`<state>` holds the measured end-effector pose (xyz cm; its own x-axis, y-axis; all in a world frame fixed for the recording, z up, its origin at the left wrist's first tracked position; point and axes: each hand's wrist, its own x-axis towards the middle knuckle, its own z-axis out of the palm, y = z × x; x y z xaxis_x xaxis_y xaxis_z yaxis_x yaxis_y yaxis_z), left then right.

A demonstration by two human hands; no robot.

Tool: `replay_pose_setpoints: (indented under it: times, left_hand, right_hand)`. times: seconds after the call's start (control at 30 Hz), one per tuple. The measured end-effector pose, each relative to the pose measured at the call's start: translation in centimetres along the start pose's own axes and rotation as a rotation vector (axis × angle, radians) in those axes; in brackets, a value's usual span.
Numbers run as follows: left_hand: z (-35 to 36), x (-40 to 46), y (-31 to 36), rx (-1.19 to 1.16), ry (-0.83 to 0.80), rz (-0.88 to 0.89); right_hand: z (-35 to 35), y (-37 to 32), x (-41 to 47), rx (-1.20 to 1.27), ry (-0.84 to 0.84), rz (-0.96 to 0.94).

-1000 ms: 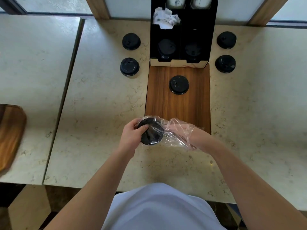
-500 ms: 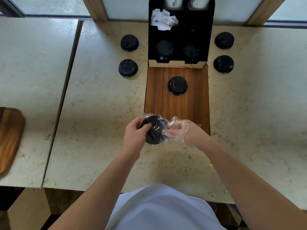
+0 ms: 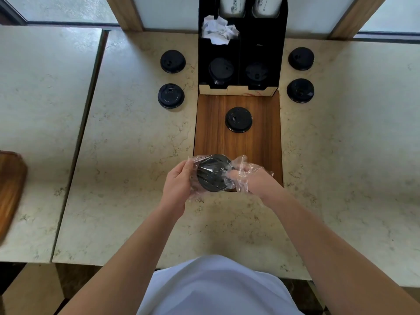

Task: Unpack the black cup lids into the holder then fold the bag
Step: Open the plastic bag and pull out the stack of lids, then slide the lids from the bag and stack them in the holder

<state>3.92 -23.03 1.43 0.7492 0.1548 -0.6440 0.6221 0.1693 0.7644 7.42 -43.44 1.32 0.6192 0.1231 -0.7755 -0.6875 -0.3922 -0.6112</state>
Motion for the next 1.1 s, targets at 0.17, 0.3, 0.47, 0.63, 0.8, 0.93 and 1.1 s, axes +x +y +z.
replay_pose_setpoints:
  times: [0.17, 0.3, 0.47, 0.63, 0.8, 0.93, 1.1]
  left_hand:
    - [-1.1, 1.1, -1.1, 0.039, 0.105, 0.016]
    - [-2.6, 2.2, -1.8, 0.105, 0.198, 0.071]
    - [-5.5, 4.0, -1.6, 0.040, 0.424, 0.047]
    - [-7.0, 4.8, -2.8, 0.245, 0.383, 0.038]
    - [-5.9, 5.1, -2.7, 0.309, 0.390, 0.052]
    - [-5.4, 5.7, -1.3, 0.427, 0.386, 0.084]
    - [-4.4, 6.0, -0.1, 0.686, 0.257, 0.158]
  right_hand:
    - [-1.1, 0.4, 1.1, 0.086, 0.067, 0.084]
    - [-2.4, 0.7, 0.7, 0.166, 0.022, 0.096]
    - [-4.3, 0.9, 0.3, 0.107, 0.136, 0.011]
    - [-6.7, 0.1, 0.2, 0.278, 0.300, -0.024]
    - [-5.2, -1.7, 0.8, 0.083, 0.402, -0.315]
    - [-4.4, -2.5, 1.5, -0.081, 0.429, -0.479]
    - [-4.3, -3.8, 2.3, -0.055, 0.302, -0.518]
